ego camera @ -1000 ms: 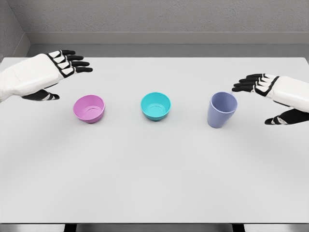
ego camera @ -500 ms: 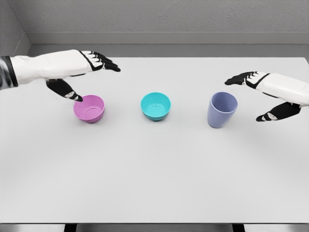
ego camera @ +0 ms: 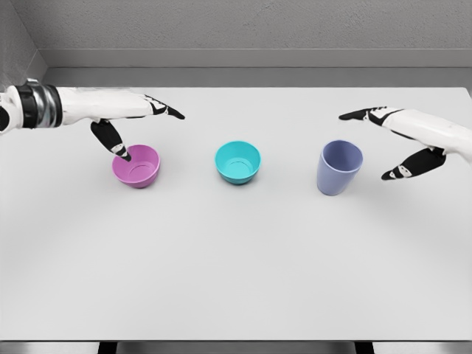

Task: Stacking bowl and cup with both arms

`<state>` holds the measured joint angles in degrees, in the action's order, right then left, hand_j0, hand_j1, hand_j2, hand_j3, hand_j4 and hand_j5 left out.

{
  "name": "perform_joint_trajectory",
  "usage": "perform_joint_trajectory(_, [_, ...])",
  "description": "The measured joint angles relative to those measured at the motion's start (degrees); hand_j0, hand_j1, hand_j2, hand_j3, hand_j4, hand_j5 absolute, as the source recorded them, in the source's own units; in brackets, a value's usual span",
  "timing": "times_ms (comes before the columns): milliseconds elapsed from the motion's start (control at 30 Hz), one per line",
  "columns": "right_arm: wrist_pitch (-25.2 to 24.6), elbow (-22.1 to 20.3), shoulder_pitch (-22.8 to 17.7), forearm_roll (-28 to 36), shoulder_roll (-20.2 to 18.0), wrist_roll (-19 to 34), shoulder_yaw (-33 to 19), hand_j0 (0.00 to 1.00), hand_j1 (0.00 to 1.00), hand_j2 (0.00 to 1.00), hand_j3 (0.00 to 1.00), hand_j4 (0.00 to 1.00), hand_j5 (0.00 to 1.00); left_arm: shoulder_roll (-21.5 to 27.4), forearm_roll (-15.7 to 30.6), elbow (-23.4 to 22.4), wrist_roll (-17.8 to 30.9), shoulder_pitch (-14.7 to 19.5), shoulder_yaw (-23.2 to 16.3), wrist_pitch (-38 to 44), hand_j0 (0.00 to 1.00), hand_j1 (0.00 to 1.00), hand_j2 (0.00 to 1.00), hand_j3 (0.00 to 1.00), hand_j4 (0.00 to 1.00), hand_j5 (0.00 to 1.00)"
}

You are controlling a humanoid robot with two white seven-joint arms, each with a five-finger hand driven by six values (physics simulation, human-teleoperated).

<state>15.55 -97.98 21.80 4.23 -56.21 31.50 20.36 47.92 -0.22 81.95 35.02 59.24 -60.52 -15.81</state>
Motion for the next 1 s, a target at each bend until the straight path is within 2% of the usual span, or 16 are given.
perform_joint_trajectory(233, [-0.4,3.6,2.4,0.1,1.3,0.2,3.0,1.00,1.00,1.00,1.00,1.00,1.00,0.5,-0.3,-2.8,0.0,0.2,-2.1,-0.3,1.00,1.00,1.00,1.00,1.00,1.00])
perform_joint_trajectory(467, [-1.1,4.4,2.5,0.0,1.5,2.0,3.8,1.00,1.00,1.00,1.00,1.00,1.00,1.9,-0.6,-3.1,0.0,-0.3,-3.2,-1.6,1.00,1.00,1.00,1.00,1.00,1.00])
perform_joint_trajectory(567, [-1.3,4.6,4.4,0.1,1.8,2.2,4.7,1.00,1.00,1.00,1.00,1.00,1.00,2.2,-0.6,-3.2,0.0,-0.4,-4.0,-2.7,1.00,1.00,1.00,1.00,1.00,1.00])
perform_joint_trajectory(733, [-1.5,5.4,4.6,0.0,2.8,2.3,6.0,1.00,1.00,1.00,1.00,1.00,1.00,2.1,-0.7,-3.5,0.0,-1.0,-5.2,-3.2,1.00,1.00,1.00,1.00,1.00,1.00])
perform_joint_trajectory(800, [-1.7,6.0,6.2,0.0,3.0,2.3,6.9,1.00,1.00,1.00,1.00,1.00,1.00,1.8,-1.2,-3.8,0.0,-1.1,-5.3,-3.2,1.00,1.00,1.00,1.00,1.00,1.00])
perform_joint_trajectory(1000, [-2.4,6.8,7.1,0.0,3.1,2.7,8.6,1.00,1.00,1.00,1.00,1.00,1.00,1.5,-4.4,-5.2,0.0,-1.0,-5.2,-3.1,1.00,1.00,1.00,1.00,1.00,1.00])
